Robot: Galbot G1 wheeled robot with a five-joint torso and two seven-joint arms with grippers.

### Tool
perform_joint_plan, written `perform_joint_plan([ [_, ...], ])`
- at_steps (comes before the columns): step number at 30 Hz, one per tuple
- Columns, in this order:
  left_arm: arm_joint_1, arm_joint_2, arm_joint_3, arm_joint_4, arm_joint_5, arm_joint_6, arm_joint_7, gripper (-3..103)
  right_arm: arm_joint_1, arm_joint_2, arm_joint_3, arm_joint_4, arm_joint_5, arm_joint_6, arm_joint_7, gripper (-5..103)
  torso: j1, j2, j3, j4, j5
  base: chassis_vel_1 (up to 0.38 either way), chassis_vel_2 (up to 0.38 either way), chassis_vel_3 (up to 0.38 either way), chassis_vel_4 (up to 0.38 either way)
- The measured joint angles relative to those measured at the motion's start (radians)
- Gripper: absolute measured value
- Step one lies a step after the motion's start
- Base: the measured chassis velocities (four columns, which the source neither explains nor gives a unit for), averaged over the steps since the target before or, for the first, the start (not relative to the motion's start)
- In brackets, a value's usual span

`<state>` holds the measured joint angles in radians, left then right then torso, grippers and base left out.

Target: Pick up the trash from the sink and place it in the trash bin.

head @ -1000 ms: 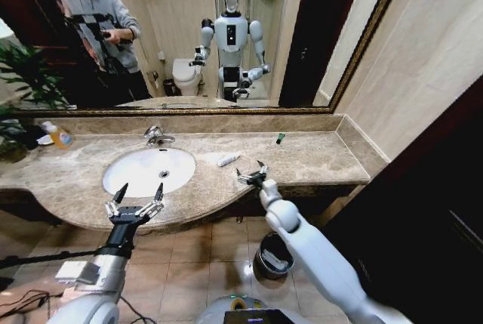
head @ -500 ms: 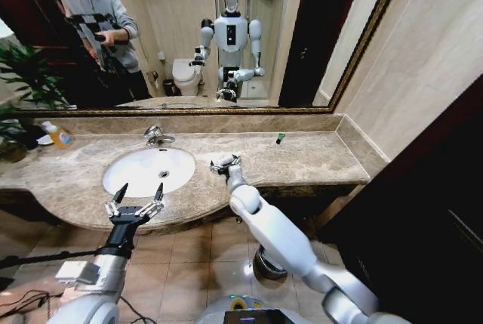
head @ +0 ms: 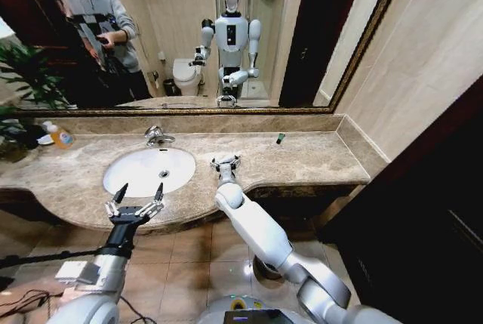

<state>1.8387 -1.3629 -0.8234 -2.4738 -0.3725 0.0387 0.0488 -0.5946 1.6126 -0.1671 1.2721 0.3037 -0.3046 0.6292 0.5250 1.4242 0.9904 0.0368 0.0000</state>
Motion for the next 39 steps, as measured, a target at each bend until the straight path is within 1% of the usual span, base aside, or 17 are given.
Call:
perform_joint_plan([
  [1,0.0,0.0,0.0,0.0,0.0,0.0,0.0,100,0.0,0.0,0.0,0.0,0.0,0.0,0.0,100,0.0,0.0,0.0,0.0,0.0,0.0,0.0,0.0,0.0],
  [3,0.0,0.0,0.0,0.0,0.0,0.0,0.0,100,0.01,-0.001,0.02,-0.053,-0.025,0.028,0.003,100,0.0,0.0,0.0,0.0,0.0001,0.0,0.0,0.0,0.0],
  [7,0.0,0.0,0.0,0.0,0.0,0.0,0.0,100,0.01,-0.002,0.035,-0.077,-0.044,0.048,0.003,100,0.0,0.0,0.0,-0.0001,0.0001,0.0,0.0,0.0,0.0],
  [13,0.0,0.0,0.0,0.0,0.0,0.0,0.0,100,-0.001,-0.003,0.038,-0.045,-0.035,0.048,-0.003,100,0.0,0.0,0.0,0.0,0.0,0.0,0.0,0.0,0.0],
  [14,0.0,0.0,0.0,0.0,0.0,0.0,0.0,100,-0.001,-0.003,0.039,-0.041,-0.032,0.048,-0.004,103,0.0,0.0,0.0,0.0,0.0001,0.0,0.0,0.0,0.0],
  [15,0.0,0.0,0.0,0.0,0.0,0.0,0.0,100,-0.001,-0.003,0.039,-0.041,-0.032,0.048,-0.004,103,0.0,0.0,0.0,0.0,0.0001,0.0,0.0,0.0,0.0],
  [20,0.0,0.0,0.0,0.0,0.0,0.0,0.0,100,-0.006,-0.004,0.047,-0.034,-0.015,0.046,-0.009,99,0.0,0.0,0.0,0.0,0.0001,0.0,0.0,0.0,0.0],
  [23,0.0,0.0,0.0,0.0,0.0,0.0,0.0,100,-0.013,-0.004,0.052,-0.033,-0.012,0.046,-0.019,86,0.0,0.0,0.0,0.0,0.0001,0.0,0.0,0.0,0.0],
  [24,0.0,0.0,0.0,0.0,0.0,0.0,0.0,100,-0.013,-0.004,0.052,-0.033,-0.012,0.046,-0.019,86,0.0,0.0,0.0,0.0,0.0001,0.0,0.0,0.0,0.0],
  [26,0.0,0.0,0.0,0.0,0.0,0.0,0.0,100,-0.016,-0.004,0.056,-0.033,-0.011,0.046,-0.023,76,0.0,0.0,0.0,0.0,0.0,0.0,0.0,0.0,0.0],
  [27,0.0,0.0,0.0,0.0,0.0,0.0,0.0,100,-0.016,-0.004,0.056,-0.033,-0.011,0.046,-0.023,76,0.0,0.0,0.0,0.0,0.0,0.0,0.0,0.0,0.0],
  [29,0.0,0.0,0.0,0.0,0.0,0.0,0.0,100,-0.017,-0.004,0.056,-0.033,-0.011,0.046,-0.025,65,0.0,0.0,0.0,0.0,0.0001,0.0,0.0,0.0,0.0],
  [31,0.0,0.0,0.0,0.0,0.0,0.0,0.0,100,-0.017,-0.004,0.056,-0.033,-0.011,0.046,-0.026,65,0.0,0.0,0.0,0.0,0.0,0.0,0.0,0.0,0.0],
  [35,0.0,0.0,0.0,0.0,0.0,0.0,0.0,100,-0.021,-0.005,0.06,-0.032,-0.003,0.044,-0.039,43,0.0,0.0,0.0,0.0,0.0,0.0,0.0,0.0,0.0],
  [36,0.0,0.0,0.0,0.0,0.0,0.0,0.0,100,-0.021,-0.005,0.06,-0.032,-0.003,0.044,-0.039,43,0.0,0.0,0.0,0.0,0.0,0.0,0.0,0.0,0.0],
  [37,0.0,0.0,0.0,0.0,0.0,0.0,0.0,100,-0.022,-0.007,0.06,-0.027,0.003,0.041,-0.042,37,0.0,0.0,0.0,0.0,0.0001,0.0,0.0,0.0,0.0],
  [39,0.0,0.0,0.0,0.0,0.0,0.0,0.0,100,-0.022,-0.018,0.061,-0.017,0.012,0.038,-0.046,31,0.0,0.0,0.0,0.0,0.0,0.0,0.0,0.0,0.0],
])
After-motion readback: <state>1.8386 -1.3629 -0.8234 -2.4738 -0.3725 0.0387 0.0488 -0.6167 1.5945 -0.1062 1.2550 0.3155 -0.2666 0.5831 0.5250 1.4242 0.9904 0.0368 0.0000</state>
